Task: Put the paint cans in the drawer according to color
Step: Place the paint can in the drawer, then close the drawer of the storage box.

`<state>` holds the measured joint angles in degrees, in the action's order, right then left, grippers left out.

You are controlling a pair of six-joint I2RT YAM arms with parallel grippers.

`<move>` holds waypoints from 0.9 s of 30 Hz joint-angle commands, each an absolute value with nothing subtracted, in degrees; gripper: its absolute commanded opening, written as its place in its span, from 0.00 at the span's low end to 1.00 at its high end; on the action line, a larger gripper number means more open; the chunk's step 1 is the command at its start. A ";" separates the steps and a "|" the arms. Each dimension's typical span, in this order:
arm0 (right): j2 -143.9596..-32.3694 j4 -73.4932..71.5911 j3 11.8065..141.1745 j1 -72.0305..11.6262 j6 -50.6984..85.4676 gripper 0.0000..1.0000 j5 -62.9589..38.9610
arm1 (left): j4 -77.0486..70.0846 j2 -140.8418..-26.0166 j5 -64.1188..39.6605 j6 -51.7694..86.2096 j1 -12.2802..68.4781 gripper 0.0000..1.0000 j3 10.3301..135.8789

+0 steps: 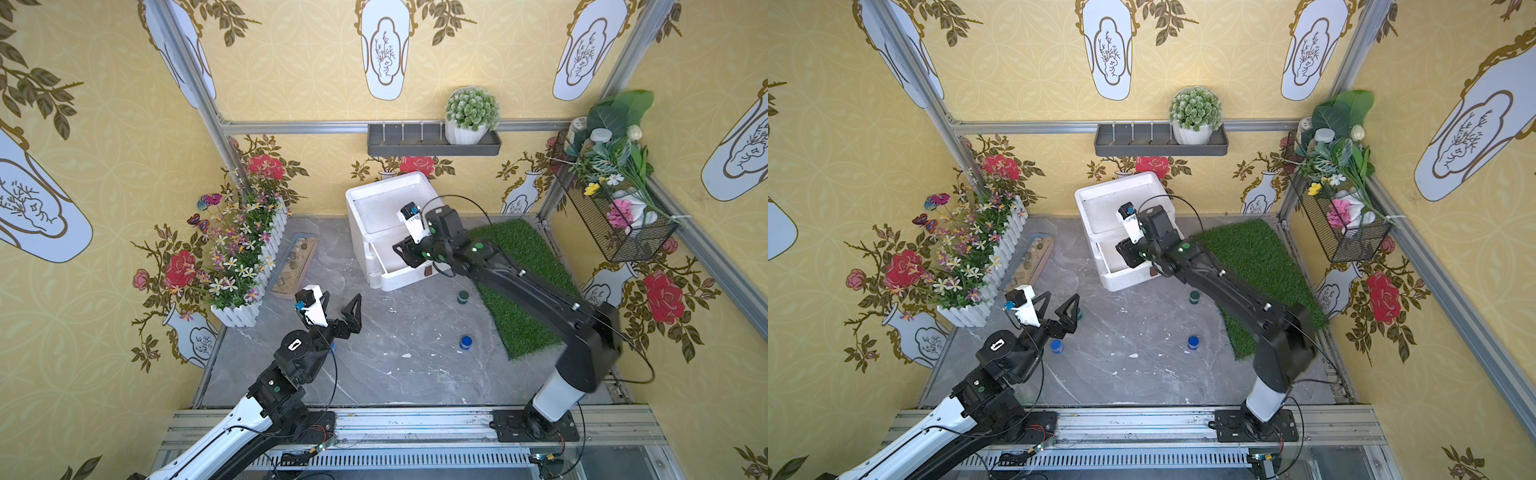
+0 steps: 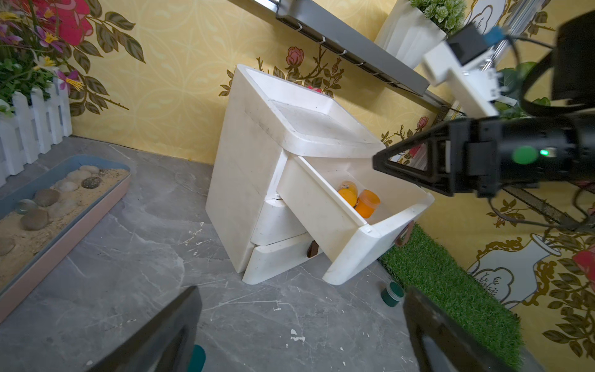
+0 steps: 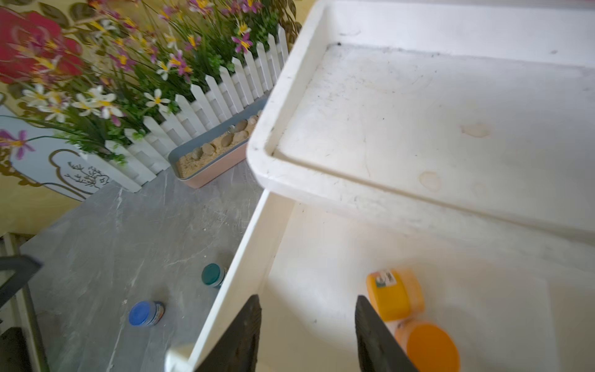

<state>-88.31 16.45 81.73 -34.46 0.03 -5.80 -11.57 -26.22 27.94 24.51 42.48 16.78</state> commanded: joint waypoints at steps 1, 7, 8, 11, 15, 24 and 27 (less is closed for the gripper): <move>-73.65 -2.04 65.84 -34.42 2.89 0.48 -6.36 | -16.56 -27.07 24.32 27.15 42.46 1.00 15.18; -49.49 -18.50 33.89 -32.03 12.40 0.49 -8.46 | -25.68 -34.32 19.09 30.61 42.50 1.00 13.66; -47.02 -20.04 29.98 -31.71 13.66 0.49 -8.45 | -26.82 -35.55 18.51 31.01 42.45 1.00 13.55; -42.83 -24.41 21.80 -31.48 15.01 0.49 -6.87 | -29.99 -37.81 17.32 32.20 42.52 1.00 12.69; -45.05 -31.13 16.86 -31.20 14.82 0.50 -7.26 | -30.70 -38.41 17.28 33.19 42.45 1.00 11.88; -61.89 -38.95 22.66 -31.50 13.96 0.50 -6.88 | -26.23 -37.02 18.78 33.40 42.45 1.00 11.95; -66.21 -39.27 25.76 -31.71 14.13 0.50 -5.39 | -25.00 -36.24 19.13 33.25 42.50 1.00 12.03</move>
<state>-63.88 -33.87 23.88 -31.55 13.69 -7.18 -26.24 -36.64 18.65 33.23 42.48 11.84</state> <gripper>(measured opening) 0.500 0.997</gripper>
